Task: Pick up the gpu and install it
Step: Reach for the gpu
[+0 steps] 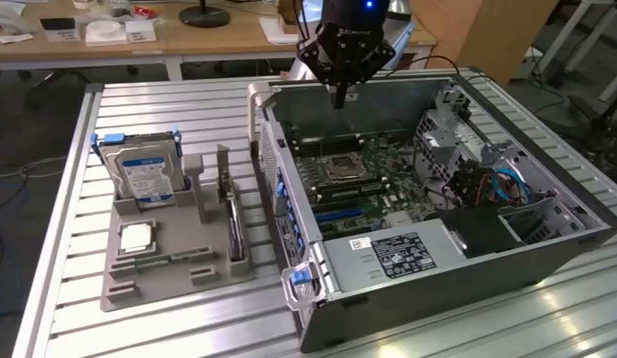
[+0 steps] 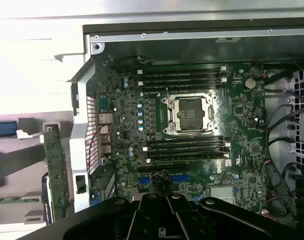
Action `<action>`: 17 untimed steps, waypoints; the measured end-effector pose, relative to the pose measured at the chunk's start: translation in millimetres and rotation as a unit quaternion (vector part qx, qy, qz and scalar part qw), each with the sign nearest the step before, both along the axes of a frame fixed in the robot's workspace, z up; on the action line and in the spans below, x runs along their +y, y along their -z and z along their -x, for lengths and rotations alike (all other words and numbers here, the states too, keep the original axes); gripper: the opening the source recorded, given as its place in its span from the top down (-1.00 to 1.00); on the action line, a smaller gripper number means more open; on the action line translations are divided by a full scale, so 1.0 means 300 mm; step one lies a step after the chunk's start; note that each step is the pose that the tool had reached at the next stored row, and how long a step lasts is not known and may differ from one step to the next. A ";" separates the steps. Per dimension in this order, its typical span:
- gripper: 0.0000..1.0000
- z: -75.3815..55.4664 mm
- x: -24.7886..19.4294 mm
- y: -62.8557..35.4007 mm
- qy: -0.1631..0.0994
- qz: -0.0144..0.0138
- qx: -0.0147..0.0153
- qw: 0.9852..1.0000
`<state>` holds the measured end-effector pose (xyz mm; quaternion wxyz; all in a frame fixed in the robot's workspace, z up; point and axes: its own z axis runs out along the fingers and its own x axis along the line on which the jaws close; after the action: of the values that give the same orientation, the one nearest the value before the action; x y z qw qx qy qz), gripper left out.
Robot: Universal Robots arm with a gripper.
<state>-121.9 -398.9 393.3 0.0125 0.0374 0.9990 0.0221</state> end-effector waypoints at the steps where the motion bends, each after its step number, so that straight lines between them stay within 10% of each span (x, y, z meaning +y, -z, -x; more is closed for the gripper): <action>1: 0.79 0.000 0.000 0.000 0.000 0.000 0.000 1.000; 17: 0.79 0.023 0.000 0.000 0.000 0.000 0.000 1.000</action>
<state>-128.8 -398.9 393.1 0.0125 0.0374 0.9990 0.0221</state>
